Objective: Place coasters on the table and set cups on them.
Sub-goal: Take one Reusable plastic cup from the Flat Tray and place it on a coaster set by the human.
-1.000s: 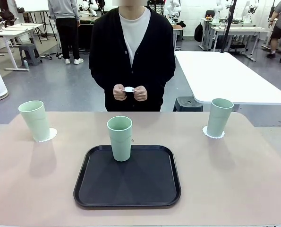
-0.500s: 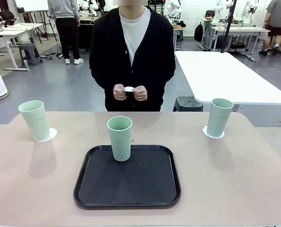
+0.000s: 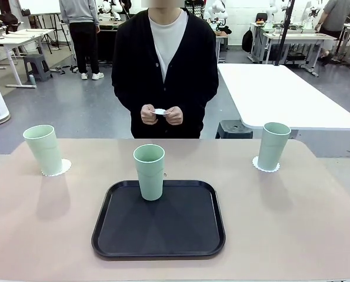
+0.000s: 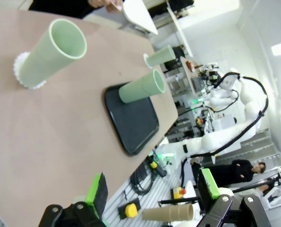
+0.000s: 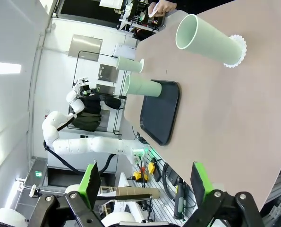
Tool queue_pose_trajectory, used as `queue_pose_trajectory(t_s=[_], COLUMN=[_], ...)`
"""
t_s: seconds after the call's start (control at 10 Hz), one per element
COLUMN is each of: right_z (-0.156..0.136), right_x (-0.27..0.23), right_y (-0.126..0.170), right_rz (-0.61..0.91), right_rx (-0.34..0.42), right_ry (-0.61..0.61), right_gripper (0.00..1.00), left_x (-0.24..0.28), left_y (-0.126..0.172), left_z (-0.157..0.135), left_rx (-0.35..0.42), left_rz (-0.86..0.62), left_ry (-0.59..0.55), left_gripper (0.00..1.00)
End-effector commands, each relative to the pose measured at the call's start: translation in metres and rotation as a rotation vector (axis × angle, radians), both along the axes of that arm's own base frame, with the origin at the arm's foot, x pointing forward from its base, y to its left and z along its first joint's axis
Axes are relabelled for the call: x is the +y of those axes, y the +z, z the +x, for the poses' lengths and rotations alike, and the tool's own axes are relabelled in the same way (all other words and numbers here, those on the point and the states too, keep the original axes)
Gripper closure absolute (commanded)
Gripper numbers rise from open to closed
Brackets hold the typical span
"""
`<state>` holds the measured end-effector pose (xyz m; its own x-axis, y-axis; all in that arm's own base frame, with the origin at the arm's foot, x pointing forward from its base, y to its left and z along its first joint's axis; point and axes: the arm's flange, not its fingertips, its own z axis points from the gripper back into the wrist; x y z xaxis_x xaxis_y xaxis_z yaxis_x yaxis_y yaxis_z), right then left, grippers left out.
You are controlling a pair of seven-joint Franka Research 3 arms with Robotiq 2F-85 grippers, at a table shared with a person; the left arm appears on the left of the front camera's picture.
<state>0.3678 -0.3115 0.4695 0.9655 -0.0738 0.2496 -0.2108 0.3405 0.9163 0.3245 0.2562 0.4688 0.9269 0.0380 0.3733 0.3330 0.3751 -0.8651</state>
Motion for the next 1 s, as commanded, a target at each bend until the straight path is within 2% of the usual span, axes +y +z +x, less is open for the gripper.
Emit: queue_pose_trajectory(t_s=[0.0, 0.9], right_z=[-0.002, -0.002], right_x=[-0.0018, -0.0018], right_y=[-0.0001, -0.0001], right_rz=[-0.001, -0.001], right_rx=[0.002, 0.002], right_ry=[-0.005, -0.005], right_gripper=[0.0, 0.0], left_x=[0.0013, 0.0013], left_y=[0.0019, 0.0019], left_z=[-0.002, -0.002], left_rx=[-0.002, -0.002], left_rz=[-0.004, -0.004], left_ry=[-0.004, -0.004], left_gripper=[0.0, 0.0])
